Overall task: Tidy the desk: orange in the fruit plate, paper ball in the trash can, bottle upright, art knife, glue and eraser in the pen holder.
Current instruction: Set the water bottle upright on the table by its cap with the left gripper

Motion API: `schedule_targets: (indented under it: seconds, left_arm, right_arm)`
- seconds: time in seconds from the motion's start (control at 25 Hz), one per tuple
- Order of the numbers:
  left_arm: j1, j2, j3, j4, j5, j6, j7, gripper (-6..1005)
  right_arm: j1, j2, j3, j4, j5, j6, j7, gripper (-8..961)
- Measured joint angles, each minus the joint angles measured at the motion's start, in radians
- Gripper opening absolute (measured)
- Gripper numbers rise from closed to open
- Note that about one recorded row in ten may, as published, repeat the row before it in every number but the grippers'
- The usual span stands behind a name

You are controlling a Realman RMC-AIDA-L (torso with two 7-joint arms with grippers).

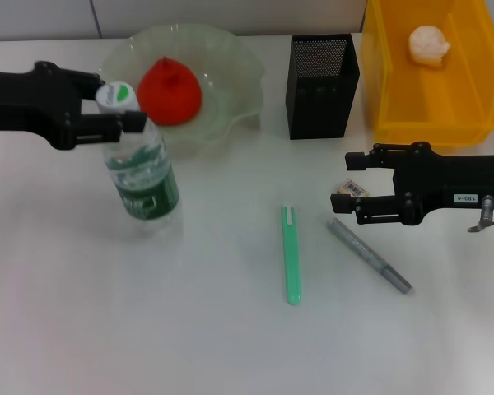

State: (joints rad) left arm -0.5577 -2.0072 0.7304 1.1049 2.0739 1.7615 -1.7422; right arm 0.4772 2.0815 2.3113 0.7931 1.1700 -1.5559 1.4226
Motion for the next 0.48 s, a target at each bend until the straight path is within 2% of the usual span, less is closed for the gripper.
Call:
schedule_targets:
  seconds: [0.24, 0.48]
  left_arm:
    - [0.026, -0.019, -0.097, -0.008, -0.005, -0.081, 0.082, 510]
    - [0.047, -0.025, -0.098, -0.016, -0.006, -0.183, 0.107, 521]
  right_arm:
    - [0.0, 0.0, -0.001, 0.0, 0.0, -0.001, -0.002, 770]
    - [0.0, 0.0, -0.001, 0.0, 0.001, -0.001, -0.002, 770]
